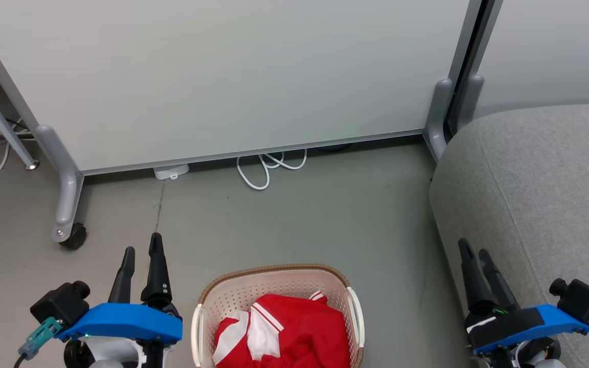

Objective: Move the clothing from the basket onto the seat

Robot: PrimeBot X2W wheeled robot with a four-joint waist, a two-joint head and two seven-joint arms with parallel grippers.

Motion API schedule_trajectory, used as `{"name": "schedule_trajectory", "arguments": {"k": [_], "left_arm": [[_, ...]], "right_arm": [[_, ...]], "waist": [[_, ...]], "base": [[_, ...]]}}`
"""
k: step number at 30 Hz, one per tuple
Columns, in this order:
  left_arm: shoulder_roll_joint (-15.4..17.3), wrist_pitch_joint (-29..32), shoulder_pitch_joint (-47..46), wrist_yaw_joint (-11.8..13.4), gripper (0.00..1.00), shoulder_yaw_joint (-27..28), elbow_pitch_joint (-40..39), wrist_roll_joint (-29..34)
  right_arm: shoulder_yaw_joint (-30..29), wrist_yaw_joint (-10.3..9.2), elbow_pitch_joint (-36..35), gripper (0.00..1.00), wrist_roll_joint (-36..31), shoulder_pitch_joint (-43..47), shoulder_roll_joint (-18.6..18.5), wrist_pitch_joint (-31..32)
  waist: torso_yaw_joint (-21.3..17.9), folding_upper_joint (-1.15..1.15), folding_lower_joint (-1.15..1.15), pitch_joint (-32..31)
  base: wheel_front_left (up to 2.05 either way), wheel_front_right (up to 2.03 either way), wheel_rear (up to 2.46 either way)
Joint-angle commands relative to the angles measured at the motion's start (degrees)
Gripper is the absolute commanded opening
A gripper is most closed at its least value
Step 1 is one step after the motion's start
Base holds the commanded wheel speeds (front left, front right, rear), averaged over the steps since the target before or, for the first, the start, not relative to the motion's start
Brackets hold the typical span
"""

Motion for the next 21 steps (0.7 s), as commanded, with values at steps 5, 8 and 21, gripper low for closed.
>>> {"name": "schedule_trajectory", "arguments": {"k": [5,8,21], "left_arm": [[0.66,-1.38,-1.57,0.68,1.00,-1.22,-0.19,4.95],[0.75,-1.87,-1.59,0.87,1.00,-1.75,-0.08,6.98],[1.05,-3.93,-1.44,1.45,1.00,-3.46,-0.04,15.21]], "right_arm": [[0.86,0.08,-0.26,1.00,-4.77,-1.62,-0.31,-1.34],[1.18,0.09,-0.20,1.00,-6.82,-1.62,-0.32,-1.84],[2.33,0.10,-0.05,1.00,-14.72,-1.60,-0.34,-3.86]], "waist": [[0.02,0.00,0.00,-0.01],[0.01,0.00,0.00,-0.02],[0.13,0.00,0.00,-0.02]], "base": [[0.00,0.00,0.00],[0.00,0.00,0.00],[0.00,0.00,0.00]]}}
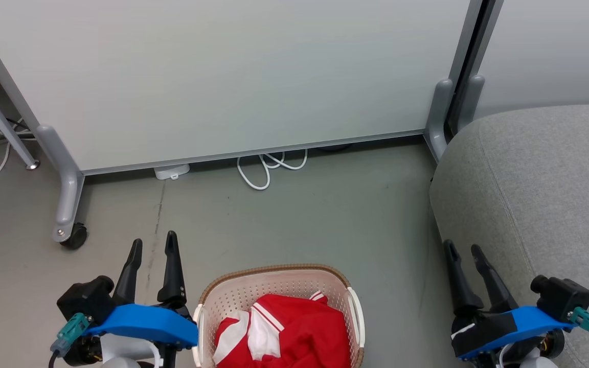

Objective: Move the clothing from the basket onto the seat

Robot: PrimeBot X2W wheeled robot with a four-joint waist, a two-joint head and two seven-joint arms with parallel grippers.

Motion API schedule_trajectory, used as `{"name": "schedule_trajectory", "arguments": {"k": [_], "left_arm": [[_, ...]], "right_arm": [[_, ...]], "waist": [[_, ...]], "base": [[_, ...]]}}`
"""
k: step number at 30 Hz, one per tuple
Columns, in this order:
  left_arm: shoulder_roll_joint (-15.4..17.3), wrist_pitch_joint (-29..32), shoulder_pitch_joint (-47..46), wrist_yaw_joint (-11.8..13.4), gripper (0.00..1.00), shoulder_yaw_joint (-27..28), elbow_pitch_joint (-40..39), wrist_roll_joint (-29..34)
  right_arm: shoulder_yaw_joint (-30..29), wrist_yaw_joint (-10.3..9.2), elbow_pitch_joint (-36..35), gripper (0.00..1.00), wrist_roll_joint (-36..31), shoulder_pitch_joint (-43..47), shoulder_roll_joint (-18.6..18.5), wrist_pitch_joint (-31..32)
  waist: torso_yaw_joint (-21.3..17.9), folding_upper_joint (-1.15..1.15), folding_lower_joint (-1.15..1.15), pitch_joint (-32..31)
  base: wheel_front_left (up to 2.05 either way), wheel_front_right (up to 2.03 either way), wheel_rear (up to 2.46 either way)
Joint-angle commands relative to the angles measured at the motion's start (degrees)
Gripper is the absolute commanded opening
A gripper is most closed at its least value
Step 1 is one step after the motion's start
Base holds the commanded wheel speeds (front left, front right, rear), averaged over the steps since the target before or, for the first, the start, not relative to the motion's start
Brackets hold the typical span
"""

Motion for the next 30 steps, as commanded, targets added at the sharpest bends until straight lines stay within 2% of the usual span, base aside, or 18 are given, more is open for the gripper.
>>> {"name": "schedule_trajectory", "arguments": {"k": [1,21,30], "left_arm": [[0.47,-0.52,-1.11,0.25,1.00,-0.40,-0.45,1.44],[0.42,-3.32,-1.27,1.00,1.00,-2.20,-0.22,12.81],[0.09,-4.35,-1.24,0.54,1.00,-2.31,0.57,16.35]], "right_arm": [[0.27,0.09,-0.44,1.00,-1.36,-1.31,-0.31,-0.52],[1.59,0.11,-0.16,1.00,-12.67,-1.42,-0.35,-3.30],[2.16,0.13,0.13,1.00,-16.84,-1.25,-0.35,-4.40]], "waist": [[0.02,0.00,0.00,0.02],[0.21,0.00,0.00,0.34],[0.43,0.00,0.00,0.29]], "base": [[0.00,0.00,0.00],[0.00,0.00,0.00],[0.00,0.00,0.00]]}}
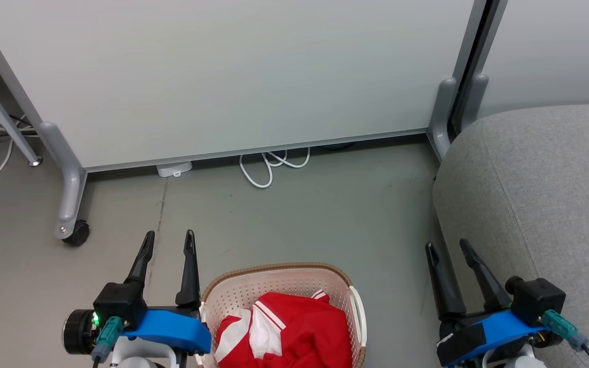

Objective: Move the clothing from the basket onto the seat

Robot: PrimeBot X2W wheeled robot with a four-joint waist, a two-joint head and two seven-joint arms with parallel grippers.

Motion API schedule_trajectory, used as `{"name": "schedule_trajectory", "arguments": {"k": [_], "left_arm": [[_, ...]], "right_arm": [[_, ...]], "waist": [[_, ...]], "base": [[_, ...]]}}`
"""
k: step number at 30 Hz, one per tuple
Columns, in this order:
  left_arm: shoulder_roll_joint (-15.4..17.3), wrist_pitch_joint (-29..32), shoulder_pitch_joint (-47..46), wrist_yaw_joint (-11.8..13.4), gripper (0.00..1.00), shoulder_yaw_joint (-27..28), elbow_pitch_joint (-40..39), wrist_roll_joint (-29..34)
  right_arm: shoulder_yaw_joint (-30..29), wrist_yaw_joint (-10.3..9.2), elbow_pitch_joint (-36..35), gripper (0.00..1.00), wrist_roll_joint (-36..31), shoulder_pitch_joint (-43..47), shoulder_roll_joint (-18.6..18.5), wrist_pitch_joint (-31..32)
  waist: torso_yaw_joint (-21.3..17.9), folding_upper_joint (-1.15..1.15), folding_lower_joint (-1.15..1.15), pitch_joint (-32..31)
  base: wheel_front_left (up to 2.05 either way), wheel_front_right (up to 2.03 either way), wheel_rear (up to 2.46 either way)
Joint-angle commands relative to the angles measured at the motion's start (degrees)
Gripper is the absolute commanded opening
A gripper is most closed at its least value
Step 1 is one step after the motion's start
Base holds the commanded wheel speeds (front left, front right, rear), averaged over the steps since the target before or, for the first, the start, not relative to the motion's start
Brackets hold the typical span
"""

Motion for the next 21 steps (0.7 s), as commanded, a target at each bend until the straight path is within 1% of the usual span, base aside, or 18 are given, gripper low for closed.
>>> {"name": "schedule_trajectory", "arguments": {"k": [1,14,21], "left_arm": [[0.05,-0.47,-0.94,-0.19,1.00,-0.17,0.10,1.15],[-0.57,-1.93,-0.76,-1.14,1.00,0.14,1.48,5.84],[-0.87,-2.60,-0.67,-2.34,1.00,0.66,2.77,6.77]], "right_arm": [[0.24,0.11,-0.06,1.00,-1.30,-0.86,-0.30,-0.59],[0.59,0.12,0.48,1.00,-6.32,-0.89,-0.31,-2.01],[0.60,0.09,1.21,1.00,-8.77,-0.90,-0.31,-2.66]], "waist": [[0.05,0.00,0.00,-0.02],[0.28,0.00,0.00,0.10],[0.32,0.00,0.00,-0.09]], "base": [[0.00,0.00,0.00],[0.00,0.00,0.00],[0.00,0.00,0.00]]}}
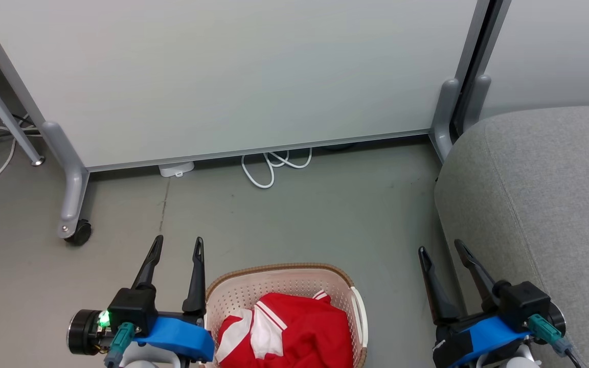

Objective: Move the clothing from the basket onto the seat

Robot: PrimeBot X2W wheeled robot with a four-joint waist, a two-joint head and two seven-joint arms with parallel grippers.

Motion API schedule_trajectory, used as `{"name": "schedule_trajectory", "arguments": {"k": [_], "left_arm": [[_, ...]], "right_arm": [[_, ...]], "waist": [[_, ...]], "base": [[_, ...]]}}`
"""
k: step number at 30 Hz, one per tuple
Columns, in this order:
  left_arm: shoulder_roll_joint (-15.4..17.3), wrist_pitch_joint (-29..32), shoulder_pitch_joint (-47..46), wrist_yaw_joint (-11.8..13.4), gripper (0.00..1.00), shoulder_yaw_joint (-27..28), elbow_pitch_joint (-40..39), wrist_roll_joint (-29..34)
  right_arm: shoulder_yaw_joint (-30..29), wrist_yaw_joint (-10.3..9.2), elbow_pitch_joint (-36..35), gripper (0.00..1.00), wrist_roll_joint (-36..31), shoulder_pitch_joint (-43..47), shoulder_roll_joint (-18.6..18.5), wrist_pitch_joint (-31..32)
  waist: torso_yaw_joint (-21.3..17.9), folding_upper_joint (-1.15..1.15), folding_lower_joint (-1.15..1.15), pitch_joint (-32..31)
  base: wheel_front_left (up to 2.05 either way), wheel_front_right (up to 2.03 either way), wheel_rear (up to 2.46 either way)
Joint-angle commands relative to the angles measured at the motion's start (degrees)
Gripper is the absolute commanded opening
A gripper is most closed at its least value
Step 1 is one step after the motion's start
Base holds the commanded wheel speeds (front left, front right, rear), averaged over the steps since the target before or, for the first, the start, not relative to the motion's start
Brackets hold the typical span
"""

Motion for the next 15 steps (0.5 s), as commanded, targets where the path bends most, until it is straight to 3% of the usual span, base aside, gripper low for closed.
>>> {"name": "schedule_trajectory", "arguments": {"k": [1,15], "left_arm": [[-0.10,-0.52,-0.60,-0.32,1.00,0.41,0.41,0.41],[-0.24,-0.52,-0.83,-0.91,1.00,0.46,1.67,-1.75]], "right_arm": [[0.03,0.02,0.23,1.00,-1.22,-0.64,-0.27,-0.52],[-0.29,0.03,1.13,1.00,-0.08,-0.62,-0.26,-0.49]], "waist": [[-0.01,0.00,0.00,-0.08],[0.01,0.00,0.00,-0.40]], "base": [[0.00,0.00,0.00],[0.00,0.00,0.00]]}}
